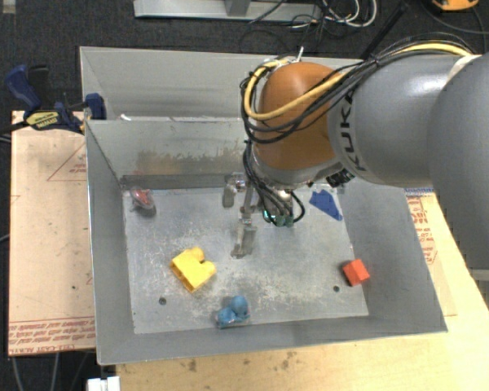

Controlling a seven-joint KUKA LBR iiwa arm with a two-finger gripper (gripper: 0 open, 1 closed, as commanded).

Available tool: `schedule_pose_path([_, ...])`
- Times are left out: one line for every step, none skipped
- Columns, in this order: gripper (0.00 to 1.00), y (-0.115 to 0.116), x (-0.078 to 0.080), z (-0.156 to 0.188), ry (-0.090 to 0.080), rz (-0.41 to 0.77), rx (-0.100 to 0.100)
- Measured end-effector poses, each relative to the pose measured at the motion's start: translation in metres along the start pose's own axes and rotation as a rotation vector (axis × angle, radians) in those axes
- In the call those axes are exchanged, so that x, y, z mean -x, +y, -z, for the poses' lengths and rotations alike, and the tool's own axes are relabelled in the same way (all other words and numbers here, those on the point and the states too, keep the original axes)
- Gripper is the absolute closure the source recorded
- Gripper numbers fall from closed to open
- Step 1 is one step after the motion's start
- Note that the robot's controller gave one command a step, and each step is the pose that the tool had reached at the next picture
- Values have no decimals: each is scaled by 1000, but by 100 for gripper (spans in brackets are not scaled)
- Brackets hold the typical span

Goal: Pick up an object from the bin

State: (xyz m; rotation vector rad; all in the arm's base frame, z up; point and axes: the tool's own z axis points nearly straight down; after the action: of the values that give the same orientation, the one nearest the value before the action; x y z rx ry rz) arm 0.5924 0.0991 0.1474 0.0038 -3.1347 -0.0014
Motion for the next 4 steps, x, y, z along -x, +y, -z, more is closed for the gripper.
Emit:
schedule_pose_path([0, 70, -25, -78, -3, 154, -1])
schedule_pose_path([0, 90, -59, -48, -7, -37, 1])
schedule_pose_path([0, 62, -53, -48, -7, 12, -1])
schedule_pose_path([0, 78, -61, -80, -4, 29, 0])
